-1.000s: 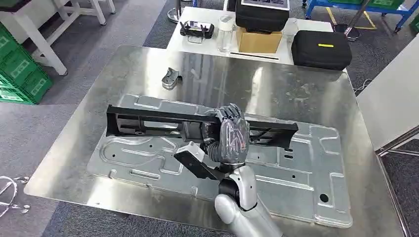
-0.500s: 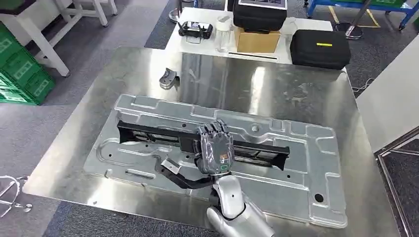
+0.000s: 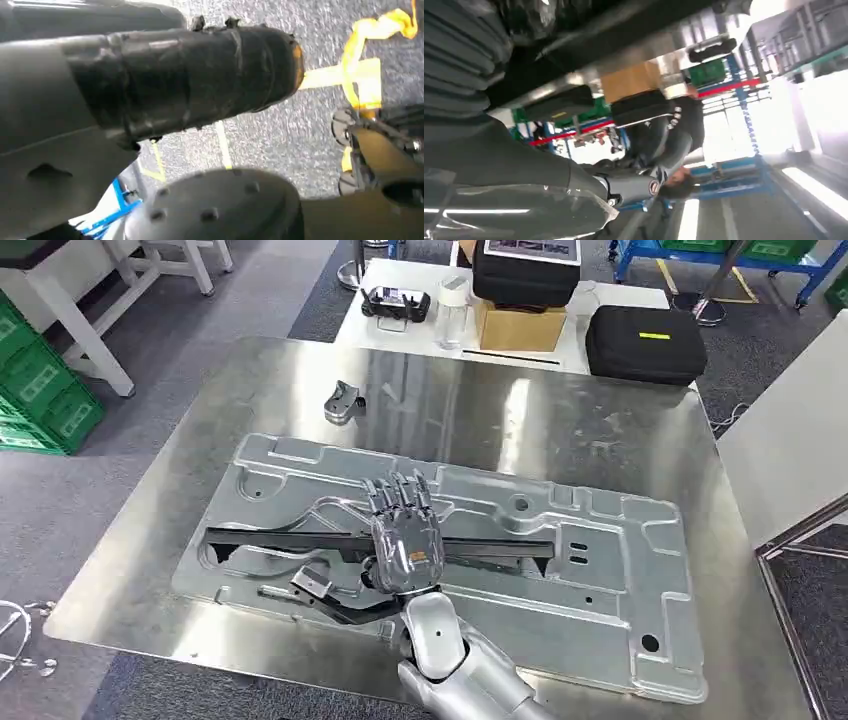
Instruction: Take the parts from the cabinet and place them on the table.
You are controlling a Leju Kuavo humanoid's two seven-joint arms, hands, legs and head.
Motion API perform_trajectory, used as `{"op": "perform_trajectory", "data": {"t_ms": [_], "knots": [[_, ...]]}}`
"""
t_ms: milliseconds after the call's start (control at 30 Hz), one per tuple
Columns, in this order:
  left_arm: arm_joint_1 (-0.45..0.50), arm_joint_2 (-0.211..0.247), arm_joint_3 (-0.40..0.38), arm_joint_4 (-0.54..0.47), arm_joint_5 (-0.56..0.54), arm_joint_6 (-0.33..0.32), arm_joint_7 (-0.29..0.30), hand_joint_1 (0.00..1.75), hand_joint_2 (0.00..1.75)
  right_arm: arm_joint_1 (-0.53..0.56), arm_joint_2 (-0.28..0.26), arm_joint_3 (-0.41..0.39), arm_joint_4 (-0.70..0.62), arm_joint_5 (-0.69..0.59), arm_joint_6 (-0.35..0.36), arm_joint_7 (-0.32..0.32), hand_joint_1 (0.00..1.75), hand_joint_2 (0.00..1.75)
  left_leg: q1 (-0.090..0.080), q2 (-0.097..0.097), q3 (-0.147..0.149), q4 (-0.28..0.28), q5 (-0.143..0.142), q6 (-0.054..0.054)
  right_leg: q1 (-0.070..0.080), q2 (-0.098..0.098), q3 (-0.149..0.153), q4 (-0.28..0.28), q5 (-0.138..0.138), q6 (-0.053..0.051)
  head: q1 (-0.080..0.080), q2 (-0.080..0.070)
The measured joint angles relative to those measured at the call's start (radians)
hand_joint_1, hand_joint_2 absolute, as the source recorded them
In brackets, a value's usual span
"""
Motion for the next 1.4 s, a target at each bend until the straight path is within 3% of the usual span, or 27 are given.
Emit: {"op": "perform_trajectory", "data": {"t_ms": [33, 100, 133, 167, 200, 233, 300, 333, 433, 467, 500, 533, 567, 600, 667, 733, 800, 833, 867, 900, 1000, 1200, 1233, 1267, 1300, 1333, 1400], "knots": [[-0.002, -0.003, -0.002, 0.0, -0.003, 0.002, 0.002, 0.0, 0.0, -0.004, 0.003, 0.002, 0.007, -0.001, 0.0, 0.0, 0.0, 0.0, 0.001, -0.001, -0.001, 0.0, 0.001, 0.003, -0.001, -0.003, -0.018, 0.043, -0.031, 0.009, 0.002, 0.0], [-0.002, -0.008, -0.003, 0.0, -0.003, 0.008, 0.002, 0.0, 0.0, -0.009, 0.003, 0.006, 0.021, -0.002, 0.0, 0.0, 0.0, 0.0, 0.001, -0.001, -0.005, 0.0, 0.002, 0.007, -0.009, -0.004, -0.096, 0.209, -0.112, 0.02, 0.005, 0.0], [0.0, -0.008, -0.003, 0.0, -0.003, 0.008, 0.001, 0.0, 0.0, -0.008, 0.003, 0.008, 0.028, -0.005, 0.0, 0.0, 0.0, 0.0, 0.001, -0.001, -0.006, 0.0, 0.002, 0.007, -0.01, -0.004, -0.135, 0.289, -0.14, 0.023, 0.005, 0.0], [0.002, -0.008, -0.003, 0.0, -0.003, 0.006, 0.0, 0.0, 0.0, -0.007, 0.002, 0.01, 0.036, -0.008, 0.0, 0.0, 0.0, 0.0, 0.001, 0.0, -0.007, 0.0, 0.002, 0.007, -0.011, -0.004, -0.155, 0.326, -0.143, 0.023, 0.005, 0.0], [0.004, -0.008, -0.003, 0.0, -0.002, 0.005, 0.0, 0.0, 0.0, -0.007, 0.002, 0.011, 0.041, -0.011, 0.0, -0.001, 0.0, 0.0, 0.0, 0.0, -0.006, 0.0, 0.002, 0.007, -0.011, -0.004, -0.149, 0.309, -0.122, 0.02, 0.005, 0.0], [0.003, -0.008, -0.003, 0.0, -0.001, 0.001, -0.003, 0.0, 0.0, -0.007, 0.002, 0.014, 0.048, -0.019, 0.0, -0.002, 0.0, 0.0, -0.001, -0.001, -0.006, 0.0, 0.002, 0.007, -0.01, -0.004, -0.12, 0.244, -0.082, 0.013, 0.005, 0.0], [0.003, -0.009, -0.004, 0.0, 0.001, -0.002, -0.003, 0.0, 0.0, -0.008, 0.002, 0.019, 0.054, -0.036, 0.002, -0.01, 0.0, 0.0, -0.004, -0.002, -0.003, 0.0, 0.003, 0.006, -0.003, -0.004, -0.028, 0.06, 0.001, -0.012, 0.005, 0.0], [0.004, -0.016, -0.004, -0.002, 0.004, -0.003, -0.003, 0.0, 0.0, -0.01, 0.003, 0.02, 0.056, -0.054, 0.006, -0.021, 0.0, 0.0, 0.001, -0.001, -0.004, -0.001, 0.004, 0.004, 0.007, -0.005, 0.004, -0.007, 0.01, -0.031, 0.003, 0.0], [0.005, -0.018, -0.004, -0.002, 0.01, -0.004, -0.004, 0.0, 0.0, -0.013, 0.002, 0.024, 0.061, -0.131, 0.059, -0.058, 0.0, 0.0, 0.001, 0.002, -0.006, -0.005, 0.008, -0.016, 0.013, -0.01, 0.002, -0.019, 0.013, -0.026, 0.01, 0.0], [0.004, -0.018, -0.004, -0.002, 0.011, -0.006, -0.004, 0.0, 0.0, -0.013, 0.002, 0.024, 0.064, -0.148, 0.073, -0.066, 0.0, 1.75, 0.001, 0.003, -0.003, -0.012, 0.01, -0.022, 0.013, -0.009, 0.005, -0.027, 0.017, -0.03, 0.012, 0.0], [0.003, -0.015, -0.004, -0.003, 0.011, -0.009, -0.005, 0.0, 0.0, -0.013, 0.006, 0.025, 0.064, -0.169, 0.09, -0.081, 0.0, 1.75, 0.003, 0.002, -0.001, -0.008, 0.006, -0.026, -0.003, -0.01, 0.02, -0.054, 0.033, -0.032, 0.01, 0.0], [0.004, -0.011, -0.004, -0.003, 0.011, -0.009, -0.005, 0.0, 0.0, -0.015, 0.007, 0.025, 0.065, -0.189, 0.106, -0.094, 0.0, 1.75, 0.0, 0.002, -0.004, 0.004, -0.004, -0.028, 0.002, -0.01, 0.025, -0.059, 0.036, -0.032, 0.009, 0.0], [0.004, -0.01, -0.004, -0.003, 0.012, -0.012, -0.005, 0.0, 0.0, -0.019, 0.012, 0.026, 0.066, -0.223, 0.132, -0.111, 0.0, 1.75, -0.001, 0.0, -0.023, 0.049, -0.037, -0.029, 0.0, -0.011, 0.028, -0.066, 0.038, -0.035, 0.008, 0.0], [0.004, -0.005, -0.004, -0.003, 0.013, -0.013, -0.004, 0.0, 0.0, -0.027, 0.013, 0.027, 0.068, -0.266, 0.175, -0.131, 0.0, 1.75, 0.0, 0.0, -0.078, 0.169, -0.1, -0.032, -0.001, -0.011, 0.026, -0.066, 0.04, -0.038, 0.006, 0.0], [0.006, 0.003, -0.004, -0.003, 0.016, -0.019, -0.004, 0.0, 0.0, -0.028, 0.01, 0.029, 0.071, -0.308, 0.224, -0.142, 0.0, 1.75, 0.001, 0.001, -0.139, 0.299, -0.149, -0.038, -0.001, -0.012, 0.024, -0.064, 0.04, -0.038, 0.008, 0.0], [0.007, 0.01, -0.004, -0.003, 0.017, -0.021, -0.004, 0.0, 0.0, -0.029, 0.01, 0.034, 0.069, -0.336, 0.265, -0.145, 0.0, 1.75, 0.004, 0.001, -0.128, 0.281, -0.119, -0.045, -0.003, -0.01, 0.021, -0.057, 0.039, -0.036, 0.007, 0.0], [0.006, 0.015, -0.004, -0.003, 0.017, -0.021, -0.004, 0.0, 0.0, -0.041, 0.008, 0.039, 0.066, -0.349, 0.295, -0.141, 0.0, 1.75, 0.009, 0.002, -0.037, 0.114, -0.029, -0.054, -0.009, -0.004, 0.017, -0.036, 0.028, -0.026, 0.007, 0.0], [0.006, 0.016, -0.004, -0.003, 0.018, -0.021, -0.004, 0.0, 0.0, -0.047, 0.007, 0.042, 0.061, -0.354, 0.307, -0.137, 0.0, 1.75, 0.015, 0.003, 0.011, 0.032, -0.005, -0.059, -0.01, -0.001, 0.013, -0.02, 0.02, -0.018, 0.006, 0.0], [0.002, 0.015, -0.004, -0.003, 0.018, -0.022, -0.004, 0.0, 0.0, -0.054, 0.006, 0.043, 0.057, -0.358, 0.317, -0.134, 0.0, 1.75, 0.011, -0.002, 0.018, 0.013, -0.032, -0.053, -0.002, 0.005, 0.002, -0.001, 0.009, -0.009, 0.004, 0.0], [0.002, 0.016, -0.004, -0.003, 0.018, -0.022, -0.005, 0.0, 0.0, -0.058, 0.006, 0.044, 0.048, -0.364, 0.331, -0.132, 0.0, 1.75, 0.011, -0.004, 0.014, 0.019, -0.028, -0.032, -0.003, 0.009, 0.0, 0.001, 0.008, -0.006, 0.011, 0.0], [0.002, 0.015, -0.004, -0.003, 0.02, -0.022, -0.009, 0.0, 0.0, -0.059, -0.003, 0.048, 0.032, -0.385, 0.364, -0.108, 0.0, 1.75, 0.01, -0.002, 0.013, 0.015, -0.023, -0.011, -0.006, 0.011, 0.0, -0.005, 0.011, 0.006, 0.011, 0.0], [0.002, 0.013, -0.004, -0.003, 0.021, -0.022, -0.009, 0.0, 0.0, -0.06, -0.004, 0.048, 0.03, -0.387, 0.367, -0.106, 0.0, 1.75, 0.011, -0.001, 0.013, 0.014, -0.022, -0.009, -0.006, 0.011, 0.0, -0.003, 0.01, 0.007, 0.011, 0.0], [0.002, 0.01, -0.004, -0.002, 0.022, -0.02, -0.01, 0.0, 0.0, -0.06, -0.01, 0.049, 0.023, -0.397, 0.377, -0.1, 0.0, 1.75, 0.012, 0.001, 0.013, 0.013, -0.018, -0.004, -0.007, 0.009, -0.002, 0.01, -0.001, 0.013, 0.012, 0.0], [0.002, 0.009, -0.004, -0.002, 0.023, -0.02, -0.01, 0.0, 0.0, -0.062, -0.013, 0.049, 0.018, -0.401, 0.381, -0.096, 0.0, 1.75, 0.012, 0.001, 0.012, 0.013, -0.017, -0.002, -0.007, 0.006, -0.011, 0.029, -0.019, 0.016, 0.014, 0.0], [0.003, 0.01, -0.004, -0.002, 0.027, -0.02, -0.013, 0.0, 0.0, -0.069, -0.033, 0.05, -0.004, -0.416, 0.398, -0.09, 0.0, 1.75, 0.01, 0.003, -0.003, 0.012, -0.008, 0.007, -0.013, 0.002, -0.114, 0.251, -0.139, 0.028, 0.015, 0.0], [0.005, 0.011, -0.004, -0.002, 0.028, -0.02, -0.014, 0.0, 0.0, -0.07, -0.055, 0.053, -0.022, -0.417, 0.399, -0.088, 0.0, 1.75, 0.009, -0.001, -0.019, 0.013, 0.004, 0.004, -0.013, 0.001, -0.107, 0.25, -0.111, 0.019, 0.015, 0.0], [0.005, 0.01, -0.004, -0.002, 0.028, -0.02, -0.014, 0.0, 0.0, -0.077, -0.062, 0.052, -0.032, -0.417, 0.399, -0.087, 0.0, 1.75, 0.005, -0.005, -0.021, 0.012, 0.01, 0.0, -0.009, 0.001, 0.005, 0.052, -0.034, -0.004, 0.015, 0.0]]}}
